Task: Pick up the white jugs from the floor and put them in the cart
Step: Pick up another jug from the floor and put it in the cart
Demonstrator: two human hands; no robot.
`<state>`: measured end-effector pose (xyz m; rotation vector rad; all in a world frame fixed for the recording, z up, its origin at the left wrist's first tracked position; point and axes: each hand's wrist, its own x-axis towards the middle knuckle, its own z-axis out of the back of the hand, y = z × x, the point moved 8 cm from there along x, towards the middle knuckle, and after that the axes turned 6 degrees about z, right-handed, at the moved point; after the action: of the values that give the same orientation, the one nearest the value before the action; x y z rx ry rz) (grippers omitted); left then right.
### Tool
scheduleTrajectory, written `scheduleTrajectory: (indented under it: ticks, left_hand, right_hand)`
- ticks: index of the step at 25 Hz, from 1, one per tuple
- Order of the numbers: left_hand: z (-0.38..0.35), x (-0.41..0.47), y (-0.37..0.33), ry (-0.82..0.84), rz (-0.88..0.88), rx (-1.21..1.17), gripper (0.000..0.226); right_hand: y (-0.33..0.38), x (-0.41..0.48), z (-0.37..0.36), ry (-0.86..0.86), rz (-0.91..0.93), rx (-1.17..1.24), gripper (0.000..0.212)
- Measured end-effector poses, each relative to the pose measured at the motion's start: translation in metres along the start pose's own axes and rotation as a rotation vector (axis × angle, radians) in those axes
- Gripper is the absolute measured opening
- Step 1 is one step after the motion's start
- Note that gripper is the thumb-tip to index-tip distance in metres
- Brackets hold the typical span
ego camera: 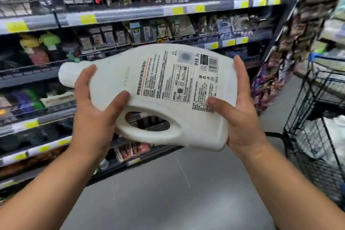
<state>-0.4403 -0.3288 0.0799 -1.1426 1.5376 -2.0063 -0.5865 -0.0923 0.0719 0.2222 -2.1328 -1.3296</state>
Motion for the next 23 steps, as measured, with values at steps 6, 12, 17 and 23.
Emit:
scheduleTrajectory:
  ticks: [6,12,17,23]
  left_hand:
    - [-0.192,-0.017,-0.025,0.264,-0.021,-0.048,0.070]
    - [-0.409,-0.064,-0.029,0.495,-0.034,-0.094,0.069]
    - [-0.540,-0.109,-0.031,0.689,-0.013,-0.094,0.069]
    - [-0.684,-0.147,-0.024,0.963,-0.035,-0.078,0.071]
  right_hand:
    - [0.061,-0.038,0.168,-0.312,0.024,-0.068,0.092]
    - [0.104,-0.073,0.360,-0.597,0.039,-0.121,0.087]
    - [0.122,-0.116,0.471,-0.841,0.047,-0.223,0.095]
    - [0.123,-0.148,0.573,-1.074,0.029,-0.332,0.082]
